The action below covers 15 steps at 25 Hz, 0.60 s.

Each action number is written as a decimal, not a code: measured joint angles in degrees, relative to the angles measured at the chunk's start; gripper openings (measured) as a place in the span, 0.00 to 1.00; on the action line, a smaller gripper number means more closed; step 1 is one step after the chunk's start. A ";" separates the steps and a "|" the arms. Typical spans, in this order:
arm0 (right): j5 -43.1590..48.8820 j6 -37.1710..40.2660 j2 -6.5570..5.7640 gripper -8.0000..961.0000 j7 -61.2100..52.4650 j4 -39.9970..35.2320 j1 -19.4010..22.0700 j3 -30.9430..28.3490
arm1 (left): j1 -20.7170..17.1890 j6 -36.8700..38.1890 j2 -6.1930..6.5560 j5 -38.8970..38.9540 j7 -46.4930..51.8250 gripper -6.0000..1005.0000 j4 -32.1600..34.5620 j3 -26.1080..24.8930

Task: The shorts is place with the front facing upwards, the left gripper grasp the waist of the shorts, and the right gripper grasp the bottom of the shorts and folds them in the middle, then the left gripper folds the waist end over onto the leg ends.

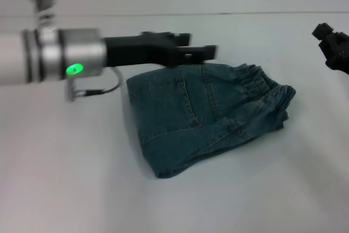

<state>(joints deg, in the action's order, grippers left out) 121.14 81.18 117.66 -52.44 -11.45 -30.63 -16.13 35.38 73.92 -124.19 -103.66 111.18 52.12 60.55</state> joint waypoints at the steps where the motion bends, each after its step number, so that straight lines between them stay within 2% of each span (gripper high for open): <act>1: -0.02 1.44 0.00 0.16 -2.21 -1.88 -0.16 2.05 | -1.34 2.20 0.15 1.26 -2.16 0.73 -0.82 -2.52; 5: 0.01 8.38 0.05 0.17 -11.32 -10.58 -0.24 13.07 | -6.15 10.70 0.60 3.29 -9.67 0.81 -3.17 -11.36; 7: 0.01 12.46 -0.23 0.17 -14.41 -14.21 0.19 18.19 | -6.15 10.70 0.60 3.29 -9.67 0.85 -3.17 -11.36; 8: 0.01 14.86 -0.48 0.25 -15.62 -16.13 0.50 20.90 | -9.75 16.59 0.81 1.77 -14.33 0.87 -3.26 -16.47; 9: 0.00 17.57 -0.81 0.33 -16.78 -18.37 0.93 24.08 | -11.24 19.52 0.82 0.39 -17.08 0.87 -3.14 -18.52; 10: 0.03 19.58 -1.05 0.41 -17.57 -20.14 1.32 26.83 | -11.24 19.52 0.82 0.39 -17.08 0.87 -3.14 -18.52; 12: 0.05 23.35 -1.74 0.46 -19.55 -23.73 2.25 32.96 | -13.05 23.37 0.83 -2.32 -20.63 0.87 -2.66 -20.61; 13: 0.07 25.78 -2.48 0.48 -22.09 -26.74 3.28 38.82 | -13.98 24.94 0.83 -4.10 -22.01 0.87 -2.30 -21.33; 15: 0.10 26.21 -2.79 0.53 -23.38 -27.84 3.80 40.87 | -15.08 26.28 0.79 -7.40 -22.62 0.87 -1.25 -22.16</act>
<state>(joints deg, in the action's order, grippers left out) 121.23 107.39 114.87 -75.81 -39.29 -26.83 24.74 20.30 100.20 -123.39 -111.06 88.56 50.87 38.39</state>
